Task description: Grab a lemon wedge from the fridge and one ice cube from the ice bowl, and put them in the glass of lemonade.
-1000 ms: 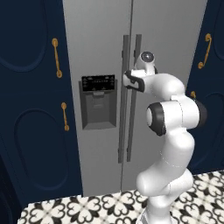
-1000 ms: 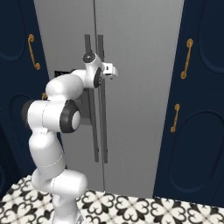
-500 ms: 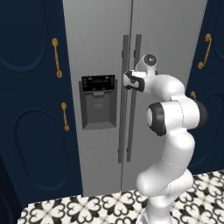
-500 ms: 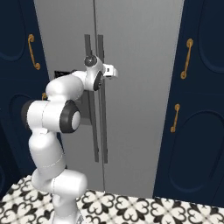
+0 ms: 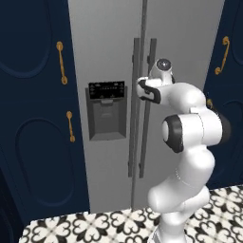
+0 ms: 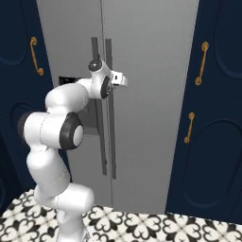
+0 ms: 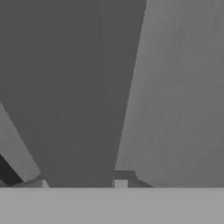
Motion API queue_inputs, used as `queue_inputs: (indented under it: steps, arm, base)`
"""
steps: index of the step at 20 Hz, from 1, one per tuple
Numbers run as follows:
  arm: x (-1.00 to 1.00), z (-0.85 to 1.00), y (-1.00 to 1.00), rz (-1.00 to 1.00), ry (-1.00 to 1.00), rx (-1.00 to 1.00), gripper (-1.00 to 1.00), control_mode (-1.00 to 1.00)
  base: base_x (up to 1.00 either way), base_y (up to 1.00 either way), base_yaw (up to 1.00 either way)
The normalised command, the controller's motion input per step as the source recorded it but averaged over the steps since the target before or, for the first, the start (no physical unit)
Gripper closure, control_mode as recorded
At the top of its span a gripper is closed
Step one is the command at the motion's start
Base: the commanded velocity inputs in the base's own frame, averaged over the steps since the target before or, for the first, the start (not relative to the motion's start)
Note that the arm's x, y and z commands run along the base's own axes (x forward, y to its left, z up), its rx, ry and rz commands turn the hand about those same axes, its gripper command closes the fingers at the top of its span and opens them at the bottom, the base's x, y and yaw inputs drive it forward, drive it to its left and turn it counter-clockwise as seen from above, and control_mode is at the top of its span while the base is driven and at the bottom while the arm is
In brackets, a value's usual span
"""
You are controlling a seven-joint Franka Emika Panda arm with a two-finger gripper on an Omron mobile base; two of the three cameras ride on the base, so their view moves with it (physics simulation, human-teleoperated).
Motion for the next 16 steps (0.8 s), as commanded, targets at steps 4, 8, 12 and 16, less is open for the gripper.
queue_inputs:
  steps: [4,8,12,16]
  arm:
    - [-0.98,-0.03,-0.99,-0.15,0.00,0.11,1.00,-1.00]
    - [-1.00,-0.11,-1.00,-0.15,-0.01,0.14,1.00,-1.00]
    - [-1.00,-0.08,-1.00,-0.15,0.00,0.14,1.00,-1.00]
    - [-1.00,-0.09,-1.00,-0.16,0.00,0.16,1.00,-1.00]
  base:
    - [0.00,0.00,0.00]
    - [0.00,0.00,0.00]
    - [0.00,0.00,0.00]
    - [0.00,0.00,0.00]
